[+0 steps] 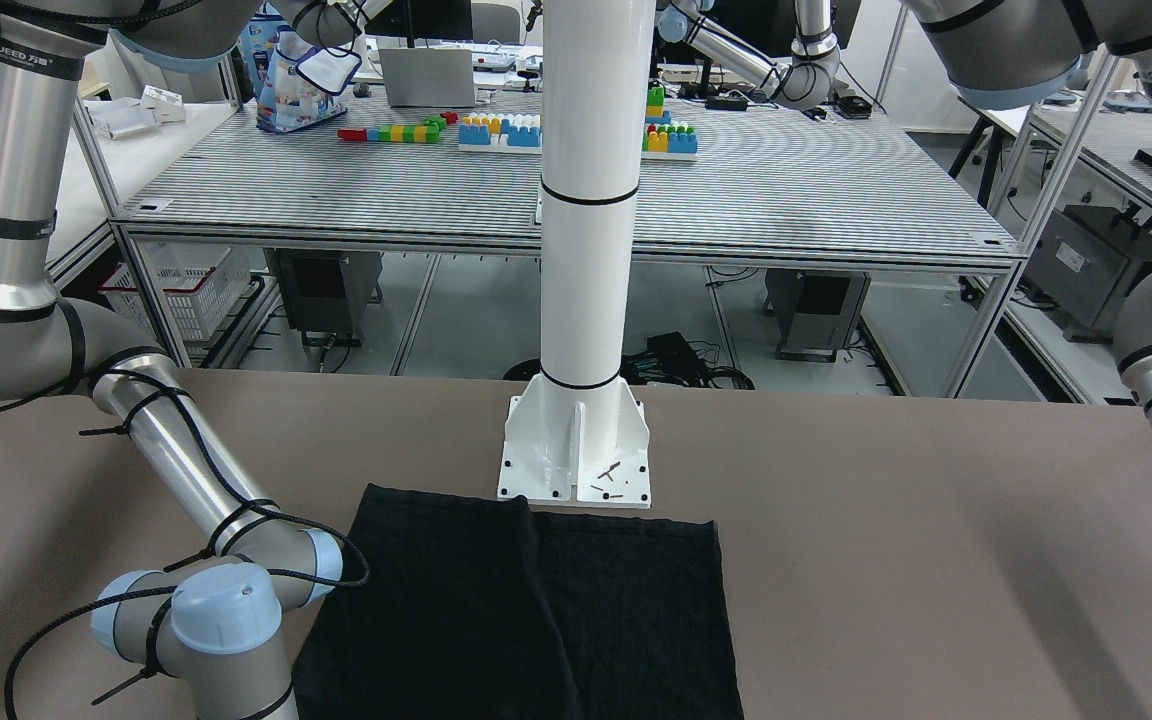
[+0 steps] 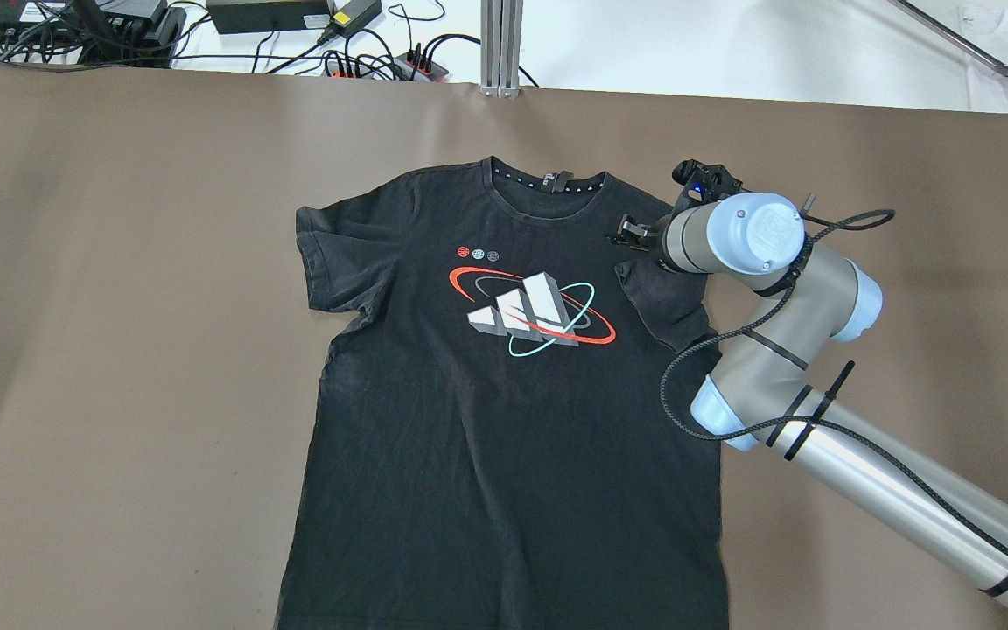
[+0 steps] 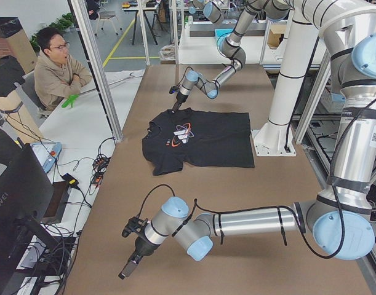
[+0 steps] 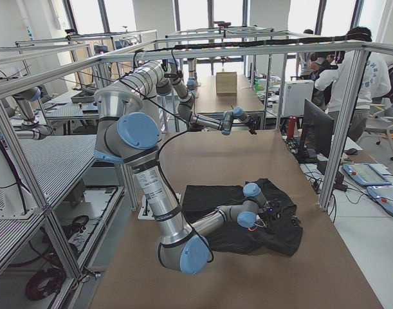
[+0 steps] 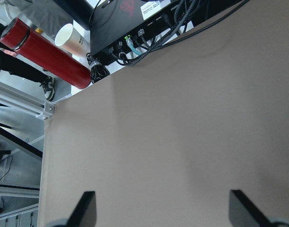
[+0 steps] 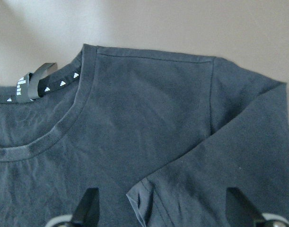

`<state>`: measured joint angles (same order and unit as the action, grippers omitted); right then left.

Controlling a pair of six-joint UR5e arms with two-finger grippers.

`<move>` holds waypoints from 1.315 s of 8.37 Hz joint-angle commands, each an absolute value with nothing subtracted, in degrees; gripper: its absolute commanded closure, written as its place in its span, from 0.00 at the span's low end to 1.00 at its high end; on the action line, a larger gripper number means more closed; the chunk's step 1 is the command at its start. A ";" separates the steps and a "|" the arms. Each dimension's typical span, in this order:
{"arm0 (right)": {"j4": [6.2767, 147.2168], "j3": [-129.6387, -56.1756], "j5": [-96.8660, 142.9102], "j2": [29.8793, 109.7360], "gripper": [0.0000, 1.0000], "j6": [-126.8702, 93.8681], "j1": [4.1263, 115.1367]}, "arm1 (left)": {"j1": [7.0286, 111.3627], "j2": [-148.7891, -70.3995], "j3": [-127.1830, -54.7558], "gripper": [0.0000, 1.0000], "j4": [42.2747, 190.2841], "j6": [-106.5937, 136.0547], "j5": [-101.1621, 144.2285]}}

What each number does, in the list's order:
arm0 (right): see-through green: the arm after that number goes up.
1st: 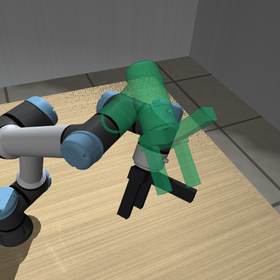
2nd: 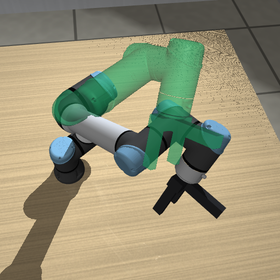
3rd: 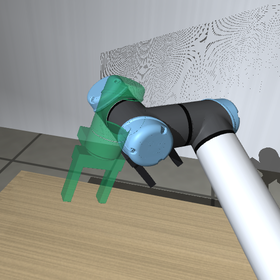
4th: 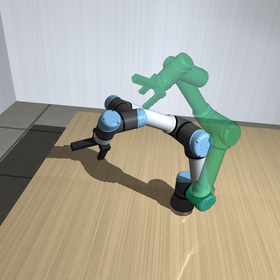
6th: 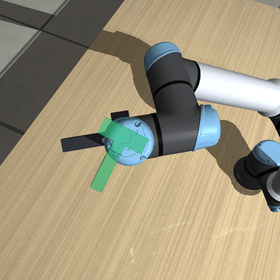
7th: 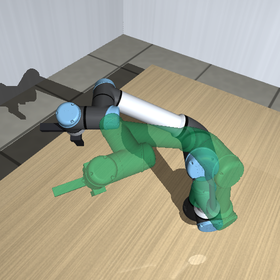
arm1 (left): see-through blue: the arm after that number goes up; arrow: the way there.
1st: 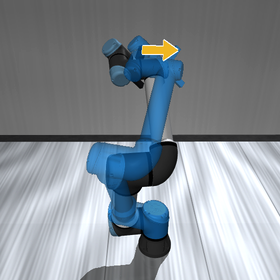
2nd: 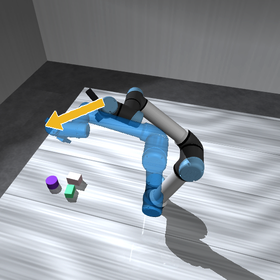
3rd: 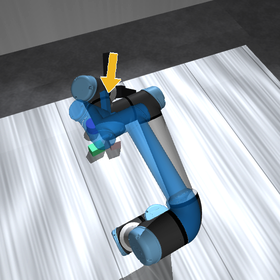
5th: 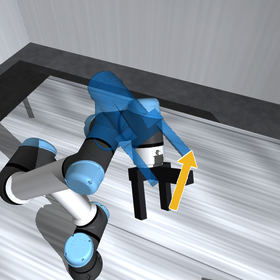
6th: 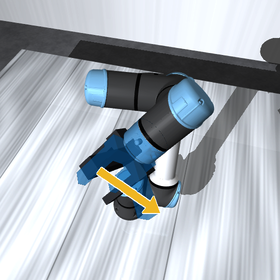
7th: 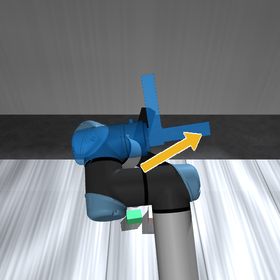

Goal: Fold clothes
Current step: 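Lower the right gripper onto the sleeve seam near the shoulder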

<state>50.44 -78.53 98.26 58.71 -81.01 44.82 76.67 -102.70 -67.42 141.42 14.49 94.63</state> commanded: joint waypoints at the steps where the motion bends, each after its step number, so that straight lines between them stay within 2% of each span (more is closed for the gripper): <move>1: 48.34 -80.84 98.44 62.47 0.06 -81.74 43.08 | 76.64 -103.01 -67.59 0.00 141.42 14.50 94.57; 6: 48.16 -85.51 98.26 66.44 0.06 -81.91 39.47 | 76.64 -102.75 -68.29 0.00 141.33 14.50 94.48; 9: 48.16 -91.30 98.44 71.88 0.06 -81.91 38.58 | 76.64 -102.74 -68.20 0.00 141.33 14.41 94.57; 11: 48.16 -91.49 98.44 72.42 0.06 -81.91 38.15 | 76.64 -103.01 -68.38 0.00 141.24 14.50 95.35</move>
<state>48.16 -90.65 98.42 71.32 -81.91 38.50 76.60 -102.89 -68.19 141.29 14.47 94.62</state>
